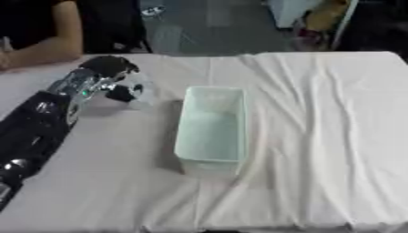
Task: Pick up objects on the table and place them in the box.
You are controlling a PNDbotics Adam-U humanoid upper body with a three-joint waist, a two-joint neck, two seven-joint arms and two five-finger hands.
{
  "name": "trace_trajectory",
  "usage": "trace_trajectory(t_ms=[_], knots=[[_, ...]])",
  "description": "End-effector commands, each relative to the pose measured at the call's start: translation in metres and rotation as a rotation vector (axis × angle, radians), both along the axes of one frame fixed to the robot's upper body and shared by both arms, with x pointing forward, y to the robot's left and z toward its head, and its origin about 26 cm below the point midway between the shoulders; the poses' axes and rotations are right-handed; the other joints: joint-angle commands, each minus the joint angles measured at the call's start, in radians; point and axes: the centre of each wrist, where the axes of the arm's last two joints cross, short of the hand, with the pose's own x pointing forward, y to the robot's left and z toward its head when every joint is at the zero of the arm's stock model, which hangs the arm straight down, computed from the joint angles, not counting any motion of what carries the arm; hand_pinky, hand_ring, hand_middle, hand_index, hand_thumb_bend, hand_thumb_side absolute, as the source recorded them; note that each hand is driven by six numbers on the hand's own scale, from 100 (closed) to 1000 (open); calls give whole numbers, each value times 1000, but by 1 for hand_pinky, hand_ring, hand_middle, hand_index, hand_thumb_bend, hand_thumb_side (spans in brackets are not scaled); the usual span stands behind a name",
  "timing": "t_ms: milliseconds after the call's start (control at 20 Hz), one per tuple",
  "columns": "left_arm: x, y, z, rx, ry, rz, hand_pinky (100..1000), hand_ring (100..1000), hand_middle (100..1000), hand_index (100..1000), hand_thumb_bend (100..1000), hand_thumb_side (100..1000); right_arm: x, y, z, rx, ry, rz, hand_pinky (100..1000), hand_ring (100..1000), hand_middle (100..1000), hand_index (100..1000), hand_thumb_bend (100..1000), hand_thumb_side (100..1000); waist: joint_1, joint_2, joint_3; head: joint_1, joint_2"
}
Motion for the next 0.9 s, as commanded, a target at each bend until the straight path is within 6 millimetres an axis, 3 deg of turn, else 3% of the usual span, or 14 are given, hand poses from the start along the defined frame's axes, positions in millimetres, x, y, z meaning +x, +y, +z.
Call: trace_trajectory(t_ms=[50, 350, 400, 600, 900], knots=[[5, 2, 12, -2, -19, 8, 856, 807, 777, 927, 957, 732, -1, 1, 10, -15, -30, 11, 706, 841, 917, 948, 100, 465, -2, -7, -1, 11, -6], [4, 10, 13, -28, -32, 93, 863, 843, 833, 993, 948, 809, -1, 1, 10, -15, -30, 9, 706, 841, 916, 948, 100, 463, -2, -9, 0, 10, -9], [4, 12, 11, -37, -38, 131, 869, 866, 862, 1000, 989, 891, -2, 0, 10, -15, -29, 8, 706, 841, 916, 948, 100, 463, -2, -9, 1, 10, -10], [4, 17, 7, -58, -38, 256, 867, 895, 898, 1000, 995, 1000, -2, 0, 10, -15, -29, 7, 706, 841, 916, 948, 100, 463, -2, -9, 2, 13, -11], [4, 15, 4, -68, 23, 286, 868, 897, 898, 1000, 981, 1000, -2, 0, 10, -14, -30, 7, 706, 841, 916, 948, 100, 462, -2, -9, 1, 16, -11]])
